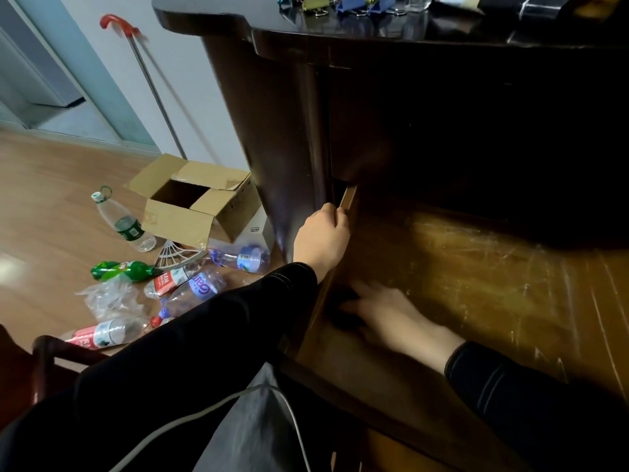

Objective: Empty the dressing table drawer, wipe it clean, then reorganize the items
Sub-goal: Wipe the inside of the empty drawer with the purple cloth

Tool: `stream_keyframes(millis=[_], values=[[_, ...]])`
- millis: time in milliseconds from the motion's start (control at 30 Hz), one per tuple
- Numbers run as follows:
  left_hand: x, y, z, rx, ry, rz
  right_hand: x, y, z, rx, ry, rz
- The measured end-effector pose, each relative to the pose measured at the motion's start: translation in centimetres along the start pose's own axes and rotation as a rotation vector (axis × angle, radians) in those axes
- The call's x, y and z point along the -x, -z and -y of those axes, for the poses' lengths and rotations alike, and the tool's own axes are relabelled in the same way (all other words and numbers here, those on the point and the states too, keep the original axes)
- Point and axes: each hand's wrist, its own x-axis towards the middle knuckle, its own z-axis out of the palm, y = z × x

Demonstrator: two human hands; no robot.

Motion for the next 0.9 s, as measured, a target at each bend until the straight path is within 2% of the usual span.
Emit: stream_keyframes(millis=[100,133,233,300,467,533,667,733,833,900], values=[[-0.1,-0.2,0.2,-0.017,-0.002,-0.006,-0.7,0.3,0.5,-0.017,-0.071,-0.036],[-0.2,-0.3,0.2,-0.017,-0.003,-0.008,-0.5,-0.2,1.3,0.004,-0.026,0.004],[-0.3,-0.4,0.2,-0.021,-0.001,-0.004,0.8,-2.2,3.5,0.107,0.286,0.077],[-0.5,-0.3,0.5,-0.02,0.005,-0.005,0.8,-2.4,3.3,0.132,0.377,0.097],[-0.5,-0.2,0.4,-0.028,0.004,-0.007,-1.3,0.1,1.1,0.225,0.128,0.112],[-0.4,-0.2,0.3,-0.033,0.003,-0.002,-1.0,0.1,2.0,0.231,0.173,0.142],[-0.2,-0.2,0.3,-0.036,-0.01,0.003,1.1,-1.2,3.9,0.166,0.422,0.161],[-0.3,-0.2,0.3,-0.04,-0.01,-0.002,0.8,-0.3,3.1,0.197,0.388,0.147],[-0.3,-0.1,0.0,-0.042,0.005,-0.003,-0.2,1.9,1.5,0.276,0.231,0.163],[-0.3,-0.1,0.0,-0.036,0.012,-0.002,-0.2,2.2,1.3,0.299,0.216,0.212]])
